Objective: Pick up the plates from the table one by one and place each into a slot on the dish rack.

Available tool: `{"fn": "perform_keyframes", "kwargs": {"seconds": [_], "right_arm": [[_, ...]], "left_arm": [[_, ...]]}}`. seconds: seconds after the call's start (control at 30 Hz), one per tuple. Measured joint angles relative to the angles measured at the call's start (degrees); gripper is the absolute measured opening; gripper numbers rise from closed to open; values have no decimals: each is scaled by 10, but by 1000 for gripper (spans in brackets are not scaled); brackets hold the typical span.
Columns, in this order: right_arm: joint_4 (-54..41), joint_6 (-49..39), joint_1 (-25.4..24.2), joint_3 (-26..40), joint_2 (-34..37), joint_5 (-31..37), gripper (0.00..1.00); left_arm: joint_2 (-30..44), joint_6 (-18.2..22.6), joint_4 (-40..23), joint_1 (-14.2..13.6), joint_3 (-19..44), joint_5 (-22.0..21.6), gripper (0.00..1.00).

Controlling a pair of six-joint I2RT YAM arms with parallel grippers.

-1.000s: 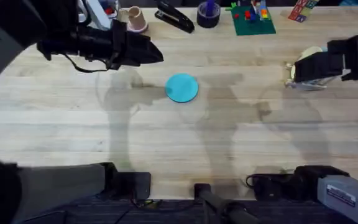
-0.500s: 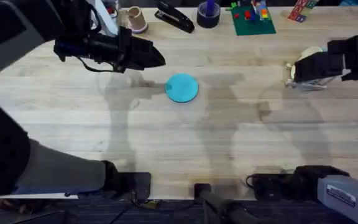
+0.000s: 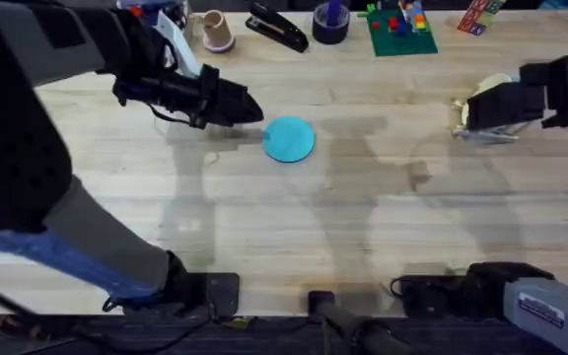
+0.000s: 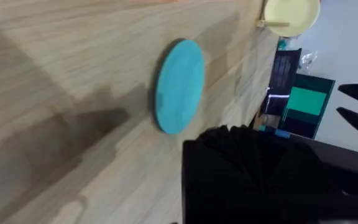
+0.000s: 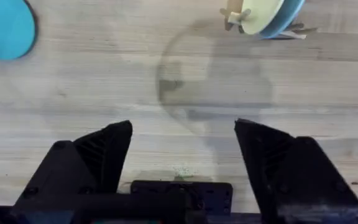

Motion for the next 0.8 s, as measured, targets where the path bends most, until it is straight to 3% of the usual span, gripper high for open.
{"fn": "perform_keyframes", "kwargs": {"seconds": [0.43, 0.8], "right_arm": [[0, 0, 0, 0, 0, 0, 995], [0, 0, 0, 0, 0, 0, 995]], "left_arm": [[139, 23, 72, -9, 0, -12, 40], [147, 26, 78, -25, 10, -10, 40]]}}
